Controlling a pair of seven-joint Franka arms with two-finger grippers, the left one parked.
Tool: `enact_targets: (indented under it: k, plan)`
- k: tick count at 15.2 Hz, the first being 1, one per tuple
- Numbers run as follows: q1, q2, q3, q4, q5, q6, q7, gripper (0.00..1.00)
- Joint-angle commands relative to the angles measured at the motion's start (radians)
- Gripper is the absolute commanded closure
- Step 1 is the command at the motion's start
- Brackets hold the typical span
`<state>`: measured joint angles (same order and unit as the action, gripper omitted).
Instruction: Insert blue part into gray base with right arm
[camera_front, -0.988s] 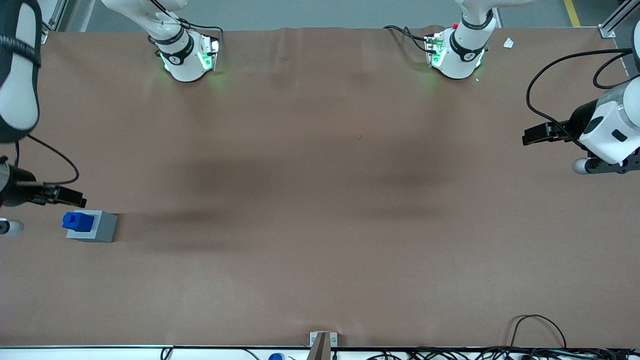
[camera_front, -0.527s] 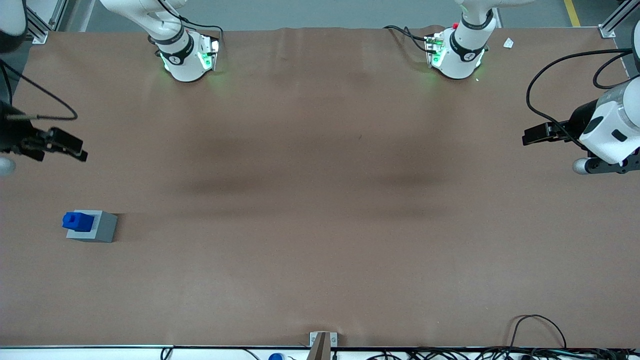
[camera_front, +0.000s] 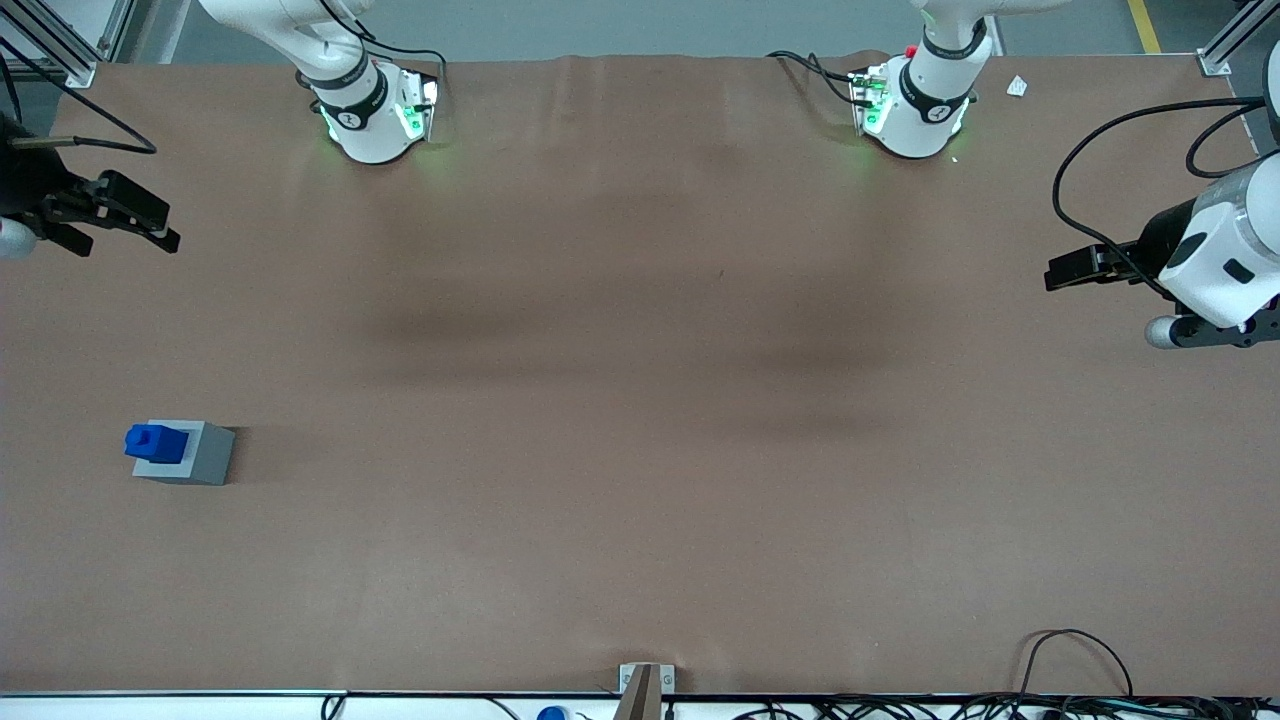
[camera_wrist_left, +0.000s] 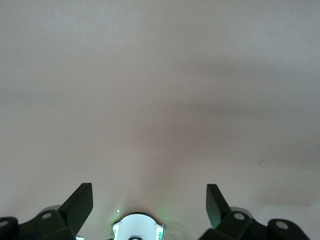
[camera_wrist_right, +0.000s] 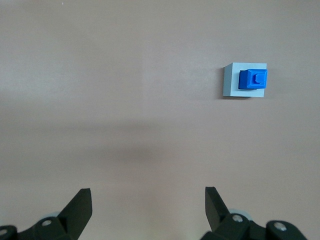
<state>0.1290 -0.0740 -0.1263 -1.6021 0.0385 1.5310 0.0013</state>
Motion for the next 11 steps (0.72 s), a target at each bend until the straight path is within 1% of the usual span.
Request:
enact_targets:
  k: [1,5,11]
  plan:
    - [0.000,-0.021,-0.006,-0.015,-0.008,-0.008,-0.023,0.00]
    - [0.000,-0.021,-0.004,-0.004,-0.008,-0.034,-0.026,0.00]
    - [-0.002,-0.023,-0.006,0.010,-0.008,-0.066,-0.096,0.00]
